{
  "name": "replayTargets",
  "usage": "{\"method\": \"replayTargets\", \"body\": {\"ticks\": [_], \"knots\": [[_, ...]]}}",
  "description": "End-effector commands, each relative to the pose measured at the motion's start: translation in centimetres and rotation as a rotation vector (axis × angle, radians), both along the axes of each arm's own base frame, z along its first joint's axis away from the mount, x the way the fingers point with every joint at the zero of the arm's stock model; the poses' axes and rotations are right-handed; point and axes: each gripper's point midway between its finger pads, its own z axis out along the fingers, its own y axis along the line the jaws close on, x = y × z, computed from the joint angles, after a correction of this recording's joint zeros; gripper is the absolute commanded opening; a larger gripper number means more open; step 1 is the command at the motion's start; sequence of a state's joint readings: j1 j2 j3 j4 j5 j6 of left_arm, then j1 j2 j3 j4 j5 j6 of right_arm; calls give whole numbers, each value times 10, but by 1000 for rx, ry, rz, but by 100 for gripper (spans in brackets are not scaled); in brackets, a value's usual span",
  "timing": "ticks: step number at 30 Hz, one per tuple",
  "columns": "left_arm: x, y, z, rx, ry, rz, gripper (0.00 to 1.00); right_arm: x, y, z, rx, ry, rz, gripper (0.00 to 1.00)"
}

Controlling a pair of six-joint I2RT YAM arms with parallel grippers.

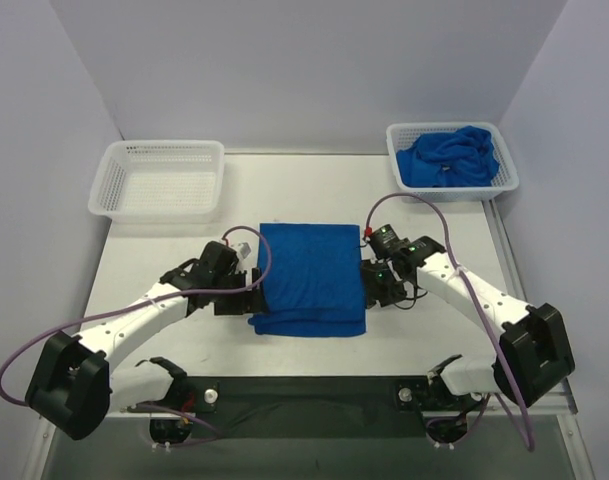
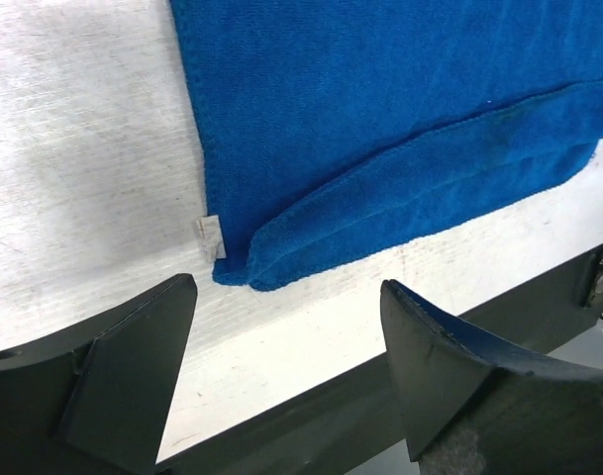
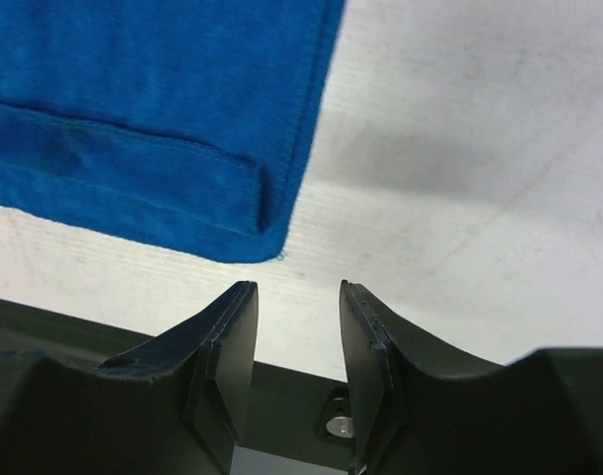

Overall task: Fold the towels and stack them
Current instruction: Fold the towel

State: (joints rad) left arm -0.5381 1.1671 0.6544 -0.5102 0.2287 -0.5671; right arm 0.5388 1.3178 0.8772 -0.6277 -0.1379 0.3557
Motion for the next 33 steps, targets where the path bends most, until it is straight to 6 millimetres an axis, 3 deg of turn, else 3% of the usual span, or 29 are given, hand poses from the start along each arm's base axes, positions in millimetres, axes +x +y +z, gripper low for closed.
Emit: {"method": "replayTargets", "body": {"ticks": [1,6,7,8,12,13,14,19,22,33], "knots": [[13,-1,13,18,-46,13,87,6,12,7,-18,-14,52,39],[50,-1,21,98,-117,24,82,26,31,-1,8,-47,105,39],[62,-6,32,94,-151,15,76,28,32,-3,4,-48,108,39],[71,-8,30,107,-148,16,74,33,32,-4,1,-57,108,38],[108,-22,35,127,-192,17,70,58,29,-11,-1,-73,63,34],[121,-28,32,132,-197,17,67,70,27,-12,8,-87,41,33],[126,-31,30,135,-199,17,66,70,28,-12,11,-85,40,33],[152,-39,2,183,-184,8,64,106,34,-18,55,-102,5,26],[164,-39,-21,213,-148,19,63,119,37,-26,60,-85,-7,24],[210,-29,-54,242,-118,91,65,172,29,-57,45,-70,-86,21]]}}
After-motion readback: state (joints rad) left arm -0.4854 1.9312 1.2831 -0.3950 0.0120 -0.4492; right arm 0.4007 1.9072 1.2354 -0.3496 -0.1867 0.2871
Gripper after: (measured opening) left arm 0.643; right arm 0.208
